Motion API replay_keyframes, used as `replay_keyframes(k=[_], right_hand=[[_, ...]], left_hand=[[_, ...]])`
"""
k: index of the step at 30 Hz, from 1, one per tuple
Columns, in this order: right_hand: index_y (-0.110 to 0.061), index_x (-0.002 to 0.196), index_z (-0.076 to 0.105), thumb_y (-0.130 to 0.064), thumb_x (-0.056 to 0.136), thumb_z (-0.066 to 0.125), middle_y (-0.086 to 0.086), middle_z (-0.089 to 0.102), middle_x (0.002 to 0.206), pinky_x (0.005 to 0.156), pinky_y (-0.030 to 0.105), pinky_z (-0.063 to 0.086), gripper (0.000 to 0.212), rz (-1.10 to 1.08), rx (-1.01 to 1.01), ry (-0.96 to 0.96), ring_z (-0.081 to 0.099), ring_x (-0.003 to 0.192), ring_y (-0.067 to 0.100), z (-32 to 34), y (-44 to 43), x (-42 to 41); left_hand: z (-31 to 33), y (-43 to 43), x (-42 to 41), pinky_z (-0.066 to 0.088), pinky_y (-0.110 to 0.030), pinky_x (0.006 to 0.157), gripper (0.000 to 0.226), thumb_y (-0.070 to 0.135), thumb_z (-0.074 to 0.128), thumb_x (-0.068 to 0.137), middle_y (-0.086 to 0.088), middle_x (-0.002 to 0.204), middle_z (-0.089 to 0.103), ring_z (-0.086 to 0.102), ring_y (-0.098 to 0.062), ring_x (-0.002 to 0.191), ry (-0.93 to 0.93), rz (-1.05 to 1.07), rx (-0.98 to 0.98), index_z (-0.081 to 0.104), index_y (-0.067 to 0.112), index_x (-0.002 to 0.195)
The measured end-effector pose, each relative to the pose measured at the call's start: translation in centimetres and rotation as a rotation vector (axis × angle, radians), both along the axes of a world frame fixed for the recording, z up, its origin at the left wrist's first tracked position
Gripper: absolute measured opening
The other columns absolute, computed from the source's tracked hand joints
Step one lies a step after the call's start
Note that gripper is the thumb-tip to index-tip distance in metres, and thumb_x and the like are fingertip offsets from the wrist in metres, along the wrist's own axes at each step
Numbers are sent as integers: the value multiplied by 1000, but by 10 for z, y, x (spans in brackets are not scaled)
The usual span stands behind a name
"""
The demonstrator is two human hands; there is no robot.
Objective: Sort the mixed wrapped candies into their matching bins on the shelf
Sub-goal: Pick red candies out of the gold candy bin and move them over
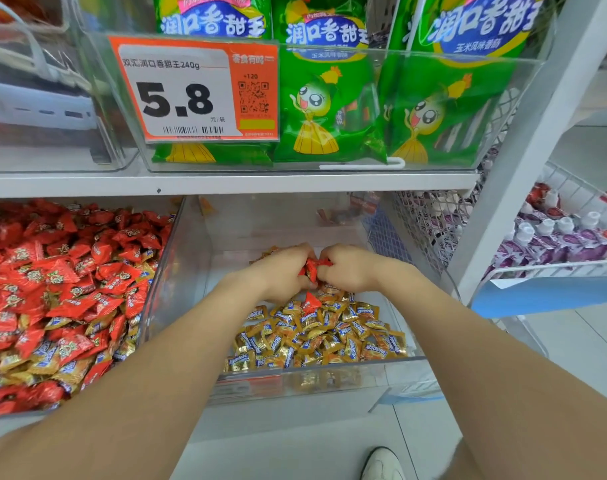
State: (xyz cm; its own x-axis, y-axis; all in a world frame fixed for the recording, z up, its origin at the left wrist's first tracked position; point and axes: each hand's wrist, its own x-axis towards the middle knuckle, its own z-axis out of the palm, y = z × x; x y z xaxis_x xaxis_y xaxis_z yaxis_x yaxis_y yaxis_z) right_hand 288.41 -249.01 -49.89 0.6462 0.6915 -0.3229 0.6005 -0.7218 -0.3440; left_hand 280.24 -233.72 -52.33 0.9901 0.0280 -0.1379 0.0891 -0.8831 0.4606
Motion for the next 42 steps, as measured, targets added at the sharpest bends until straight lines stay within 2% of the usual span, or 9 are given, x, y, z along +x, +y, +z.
replay_keyframes(k=[4, 9, 15, 20, 23, 28, 32, 35, 42], right_hand=[[-11, 91, 61, -31, 103, 50, 8, 65, 90, 69, 36, 40, 26, -61, 165, 51, 58, 85, 26, 12, -3, -8], [-10, 70, 47, -20, 104, 43, 8, 50, 68, 61, 34, 33, 35, -86, 210, -72, 43, 65, 21, 25, -11, -9], [-13, 60, 43, -46, 106, 56, 4, 44, 55, 58, 35, 36, 58, -18, 110, -173, 44, 53, 20, 17, -23, -4], [-5, 103, 63, -36, 106, 63, 7, 70, 71, 55, 35, 59, 31, -26, 208, 1, 69, 50, 16, 9, -19, -6], [-9, 127, 67, -23, 108, 57, -1, 68, 91, 71, 29, 58, 26, 49, 210, -60, 72, 81, 16, 7, -12, -6], [-13, 115, 76, -44, 106, 60, 4, 76, 110, 86, 34, 52, 36, 112, 77, -84, 69, 103, 24, 3, -4, -6], [-19, 151, 50, -67, 90, 69, 5, 57, 148, 107, 39, 47, 79, 134, -17, -34, 56, 132, 28, 2, -1, -13], [-24, 154, 41, -70, 85, 72, 8, 49, 148, 105, 42, 47, 88, 138, -124, -13, 54, 131, 32, 1, -1, -18], [-20, 143, 45, -50, 104, 56, 13, 48, 131, 98, 49, 52, 50, 200, -235, -123, 60, 113, 38, -1, 10, -28]], left_hand=[[13, -4, -8, 52, -51, 82, 5, 12, 54, 101, -9, 97, 61, 60, -32, 91, -29, 65, -57, 52, 13, 106], [28, -11, -24, 54, -51, 80, 20, 3, 43, 98, -13, 103, 62, 60, -33, 93, -13, 73, -103, 46, 18, 112], [29, -8, -46, 36, -36, 59, 17, 2, 43, 95, -10, 94, 61, 57, -33, 88, -30, 180, -39, 58, 10, 101], [32, -5, -54, 39, -30, 58, 14, 9, 51, 95, -1, 79, 60, 61, -30, 83, -112, 346, -169, 65, 12, 95], [38, -9, -56, 44, -26, 55, 25, 7, 47, 97, -6, 84, 62, 67, -28, 81, -80, 481, -472, 67, 13, 111], [44, -13, -59, 45, -30, 55, 44, -9, 42, 89, -16, 100, 63, 71, -31, 78, 71, 669, -923, 69, 21, 108], [45, -11, -60, 51, -30, 51, 51, -15, 38, 81, -21, 105, 62, 72, -33, 78, 114, 732, -1063, 67, 12, 113], [47, -13, -62, 52, -29, 48, 48, -11, 38, 76, -19, 101, 60, 69, -32, 73, 137, 764, -1136, 63, 3, 113], [52, -16, -64, 54, -29, 50, 17, 12, 56, 82, -15, 93, 59, 65, -29, 70, 170, 738, -1211, 58, 5, 98]])
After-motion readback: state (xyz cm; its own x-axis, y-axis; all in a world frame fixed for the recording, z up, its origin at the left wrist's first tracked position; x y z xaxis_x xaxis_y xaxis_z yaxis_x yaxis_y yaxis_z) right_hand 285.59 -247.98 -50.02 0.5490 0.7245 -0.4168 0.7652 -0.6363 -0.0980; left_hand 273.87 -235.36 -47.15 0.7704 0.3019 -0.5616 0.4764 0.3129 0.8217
